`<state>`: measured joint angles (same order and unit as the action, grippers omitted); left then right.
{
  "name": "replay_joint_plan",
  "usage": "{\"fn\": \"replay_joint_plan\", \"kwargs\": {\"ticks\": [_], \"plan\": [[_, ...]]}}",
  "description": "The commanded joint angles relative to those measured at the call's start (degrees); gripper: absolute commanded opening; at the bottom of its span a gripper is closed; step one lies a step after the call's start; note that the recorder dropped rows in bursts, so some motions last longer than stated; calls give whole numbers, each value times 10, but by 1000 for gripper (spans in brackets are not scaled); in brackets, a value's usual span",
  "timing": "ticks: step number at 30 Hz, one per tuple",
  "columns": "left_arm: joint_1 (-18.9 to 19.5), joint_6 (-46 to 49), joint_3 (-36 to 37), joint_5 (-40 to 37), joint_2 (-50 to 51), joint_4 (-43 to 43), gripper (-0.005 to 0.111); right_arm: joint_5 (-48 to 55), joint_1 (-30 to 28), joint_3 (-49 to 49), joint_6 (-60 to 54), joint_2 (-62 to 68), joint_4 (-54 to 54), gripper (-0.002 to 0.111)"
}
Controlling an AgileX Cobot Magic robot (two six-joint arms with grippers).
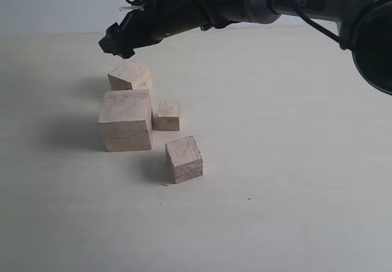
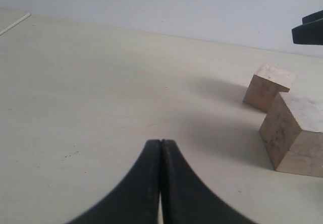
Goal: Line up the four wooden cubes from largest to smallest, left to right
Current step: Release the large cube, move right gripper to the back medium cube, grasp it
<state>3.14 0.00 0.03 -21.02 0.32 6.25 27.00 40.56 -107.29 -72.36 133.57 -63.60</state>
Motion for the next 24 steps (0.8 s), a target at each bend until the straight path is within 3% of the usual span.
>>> {"fn": "replay_joint_plan", "kwargs": {"ticks": [1,13,24], "plan": [[-3,0,0,3,-3,0,0,13,1,-4,-7,12,-2,78],[-3,0,0,3,-3,0,0,-10,1,-4,-11,15,57,78],[-3,0,0,3,-3,0,0,-30,0,-4,35,25,33,90]]}}
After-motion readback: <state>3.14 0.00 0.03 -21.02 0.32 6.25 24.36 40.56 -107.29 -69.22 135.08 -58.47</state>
